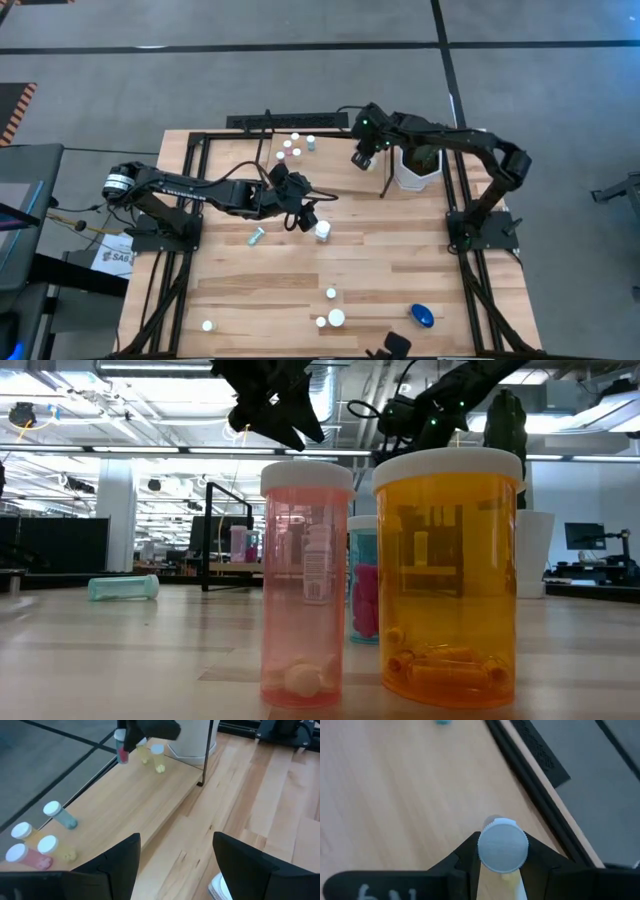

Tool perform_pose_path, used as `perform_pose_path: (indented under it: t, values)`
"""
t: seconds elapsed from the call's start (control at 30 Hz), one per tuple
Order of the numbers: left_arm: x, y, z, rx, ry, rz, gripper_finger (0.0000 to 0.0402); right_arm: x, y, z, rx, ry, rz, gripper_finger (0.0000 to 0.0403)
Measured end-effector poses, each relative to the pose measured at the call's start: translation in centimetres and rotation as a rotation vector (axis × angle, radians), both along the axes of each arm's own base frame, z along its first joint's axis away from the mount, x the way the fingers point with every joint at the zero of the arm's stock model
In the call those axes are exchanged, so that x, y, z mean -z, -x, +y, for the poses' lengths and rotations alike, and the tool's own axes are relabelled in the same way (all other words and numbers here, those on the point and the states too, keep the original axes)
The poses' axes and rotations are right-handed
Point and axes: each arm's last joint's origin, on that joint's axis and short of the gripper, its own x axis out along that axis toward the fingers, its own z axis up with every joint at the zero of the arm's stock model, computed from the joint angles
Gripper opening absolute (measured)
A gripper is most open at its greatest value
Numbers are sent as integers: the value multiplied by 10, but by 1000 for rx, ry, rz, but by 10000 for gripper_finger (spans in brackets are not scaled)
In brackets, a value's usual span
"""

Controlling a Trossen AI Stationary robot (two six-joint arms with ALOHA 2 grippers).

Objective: Pick and place medicine bottles onto shelf by color
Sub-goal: Put the blue pill bottle on the shelf

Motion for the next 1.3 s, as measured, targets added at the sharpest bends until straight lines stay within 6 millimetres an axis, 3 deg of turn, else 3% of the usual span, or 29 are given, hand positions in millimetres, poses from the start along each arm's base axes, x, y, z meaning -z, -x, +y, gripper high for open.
perform_pose_path:
  t: [0.3,0.53,0.87,1.3]
  values:
    - [0,0,0,2,2,2,238,-2,-9,11,-177,93,46,127]
    - [0,0,0,5,11,0,238,3,-8,1,-185,106,76,127]
    - [1,1,0,10,17,10,238,12,-39,-27,-176,18,195,128]
    - [6,5,0,3,11,78,238,36,-57,-38,-193,-42,229,128]
